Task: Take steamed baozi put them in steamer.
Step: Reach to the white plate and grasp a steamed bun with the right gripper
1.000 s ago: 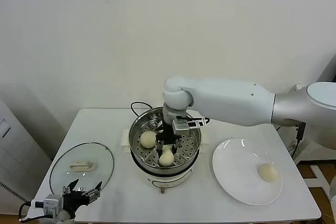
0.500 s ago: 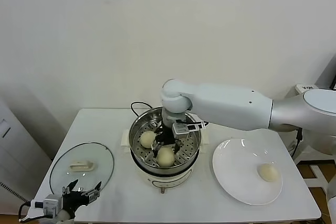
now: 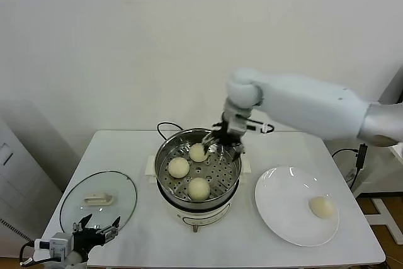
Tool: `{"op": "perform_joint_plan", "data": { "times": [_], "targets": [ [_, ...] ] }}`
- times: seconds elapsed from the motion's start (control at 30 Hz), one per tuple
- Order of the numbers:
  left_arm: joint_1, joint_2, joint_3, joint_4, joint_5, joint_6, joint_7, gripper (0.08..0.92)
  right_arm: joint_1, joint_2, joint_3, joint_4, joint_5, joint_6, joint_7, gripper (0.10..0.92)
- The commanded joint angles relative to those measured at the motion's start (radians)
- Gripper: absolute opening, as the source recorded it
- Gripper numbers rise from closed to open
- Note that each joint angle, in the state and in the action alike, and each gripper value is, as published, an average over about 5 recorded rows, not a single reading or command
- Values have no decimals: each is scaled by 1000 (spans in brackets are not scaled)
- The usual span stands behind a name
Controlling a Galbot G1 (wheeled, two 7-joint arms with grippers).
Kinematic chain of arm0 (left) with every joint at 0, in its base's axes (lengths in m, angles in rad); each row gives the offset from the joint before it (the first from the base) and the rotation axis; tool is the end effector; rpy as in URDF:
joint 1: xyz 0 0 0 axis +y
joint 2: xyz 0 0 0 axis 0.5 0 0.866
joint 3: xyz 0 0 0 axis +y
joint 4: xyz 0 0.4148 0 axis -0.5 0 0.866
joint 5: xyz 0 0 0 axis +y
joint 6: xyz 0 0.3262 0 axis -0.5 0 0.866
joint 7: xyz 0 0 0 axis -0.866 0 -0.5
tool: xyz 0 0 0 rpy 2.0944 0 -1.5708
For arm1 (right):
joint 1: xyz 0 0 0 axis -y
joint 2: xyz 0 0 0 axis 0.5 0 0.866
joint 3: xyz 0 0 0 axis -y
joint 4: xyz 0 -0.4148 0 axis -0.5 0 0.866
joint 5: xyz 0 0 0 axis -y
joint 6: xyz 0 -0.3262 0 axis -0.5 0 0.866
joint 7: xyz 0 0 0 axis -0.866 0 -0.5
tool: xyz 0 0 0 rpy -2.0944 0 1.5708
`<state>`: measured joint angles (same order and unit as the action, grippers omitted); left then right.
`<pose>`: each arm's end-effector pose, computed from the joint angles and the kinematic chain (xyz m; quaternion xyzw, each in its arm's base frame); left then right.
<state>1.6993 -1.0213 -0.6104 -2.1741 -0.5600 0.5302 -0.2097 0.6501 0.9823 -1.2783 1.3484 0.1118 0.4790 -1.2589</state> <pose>0.1012 0.1398 -0.3084 -0.0218 -0.9524 -0.0323 0.3024 0.5814 -0.0126 0.0005 0.6943 -0.1906 0.6914 0.0596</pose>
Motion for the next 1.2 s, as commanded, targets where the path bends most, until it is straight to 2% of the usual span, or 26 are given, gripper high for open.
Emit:
{"op": "perform_joint_plan", "data": {
  "times": [0.03, 0.27, 0.53, 0.8, 1.2],
  "targets": [
    [2, 0, -1, -3, 0, 1, 0, 823, 100, -245, -103, -115, 163, -231, -81, 823],
    [5, -3, -5, -8, -1, 2, 0, 823, 46, -397, -170, -136, 160, -254, -84, 823],
    [-1, -4, 1, -7, -1, 3, 1, 823, -33, -509, -186, -109, 85, -254, -25, 823],
    [0, -7, 4, -10, -1, 3, 1, 823, -155, -541, -124, -107, 23, -259, 62, 823],
    [2, -7, 4, -10, -1, 3, 1, 823, -328, -523, -36, -131, 11, -306, 142, 823]
  ]
}}
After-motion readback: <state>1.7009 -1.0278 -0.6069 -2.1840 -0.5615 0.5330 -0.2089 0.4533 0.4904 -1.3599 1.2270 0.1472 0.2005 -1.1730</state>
